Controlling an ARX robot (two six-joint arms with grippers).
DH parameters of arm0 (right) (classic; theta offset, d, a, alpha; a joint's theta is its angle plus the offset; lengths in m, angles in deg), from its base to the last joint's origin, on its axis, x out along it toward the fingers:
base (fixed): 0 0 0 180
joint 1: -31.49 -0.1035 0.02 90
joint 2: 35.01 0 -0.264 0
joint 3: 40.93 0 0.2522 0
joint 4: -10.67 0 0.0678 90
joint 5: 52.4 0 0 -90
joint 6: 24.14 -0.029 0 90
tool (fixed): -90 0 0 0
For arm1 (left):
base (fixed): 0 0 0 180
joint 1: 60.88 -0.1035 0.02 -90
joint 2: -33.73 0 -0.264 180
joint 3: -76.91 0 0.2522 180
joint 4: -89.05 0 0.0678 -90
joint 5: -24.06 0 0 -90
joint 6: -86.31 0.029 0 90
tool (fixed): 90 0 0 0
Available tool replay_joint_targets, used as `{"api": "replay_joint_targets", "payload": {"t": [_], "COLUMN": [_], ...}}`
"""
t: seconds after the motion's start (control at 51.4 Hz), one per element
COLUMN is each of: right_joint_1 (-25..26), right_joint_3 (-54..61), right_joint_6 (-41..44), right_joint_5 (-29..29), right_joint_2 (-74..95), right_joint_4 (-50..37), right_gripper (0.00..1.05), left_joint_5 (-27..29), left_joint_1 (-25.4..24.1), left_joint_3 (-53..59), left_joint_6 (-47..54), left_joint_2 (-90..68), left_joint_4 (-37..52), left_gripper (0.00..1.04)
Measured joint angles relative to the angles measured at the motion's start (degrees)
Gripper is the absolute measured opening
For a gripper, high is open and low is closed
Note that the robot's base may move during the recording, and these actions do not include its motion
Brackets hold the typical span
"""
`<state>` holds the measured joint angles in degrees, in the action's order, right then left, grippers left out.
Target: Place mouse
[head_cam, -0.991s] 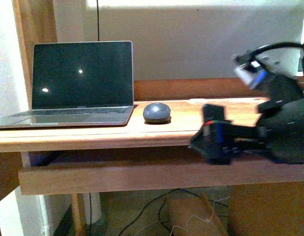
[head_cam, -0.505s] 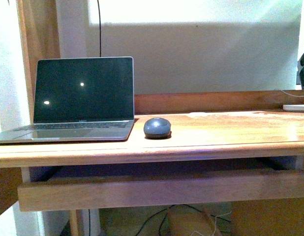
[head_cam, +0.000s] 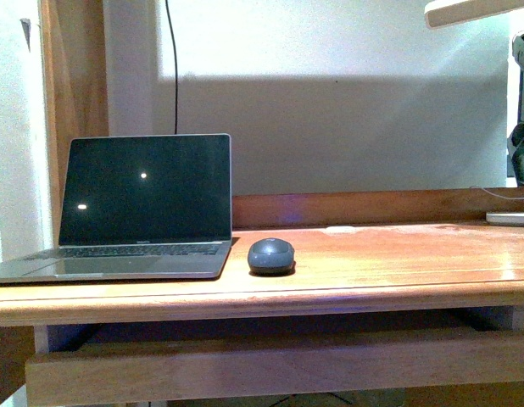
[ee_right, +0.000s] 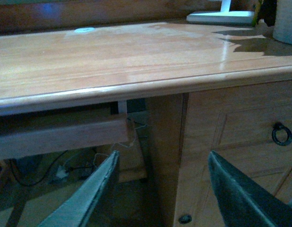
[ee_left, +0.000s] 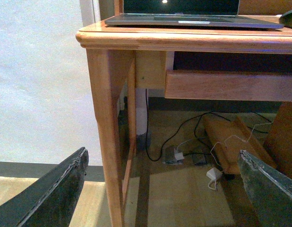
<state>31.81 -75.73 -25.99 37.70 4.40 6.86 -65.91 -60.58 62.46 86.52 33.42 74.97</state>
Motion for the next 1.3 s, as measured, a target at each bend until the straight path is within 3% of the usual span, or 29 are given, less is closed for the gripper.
{"api": "replay_joint_targets", "payload": {"t": [0.33, 1.302], "right_joint_1": [-0.1, -0.1], "right_joint_3": [9.7, 20.2], "right_joint_6": [1.4, 1.6], "right_joint_5": [0.1, 0.0], "right_joint_2": [-7.5, -27.8], "right_joint_4": [-2.2, 5.9], "right_gripper": [0.03, 0.03], "left_joint_5": [0.0, 0.0], "left_joint_1": [0.0, 0.0], "left_joint_3": [0.0, 0.0], "left_joint_6": [0.0, 0.0], "left_joint_2": [0.0, 0.0], "left_joint_4": [0.0, 0.0], "left_gripper": [0.97, 0.97]}}
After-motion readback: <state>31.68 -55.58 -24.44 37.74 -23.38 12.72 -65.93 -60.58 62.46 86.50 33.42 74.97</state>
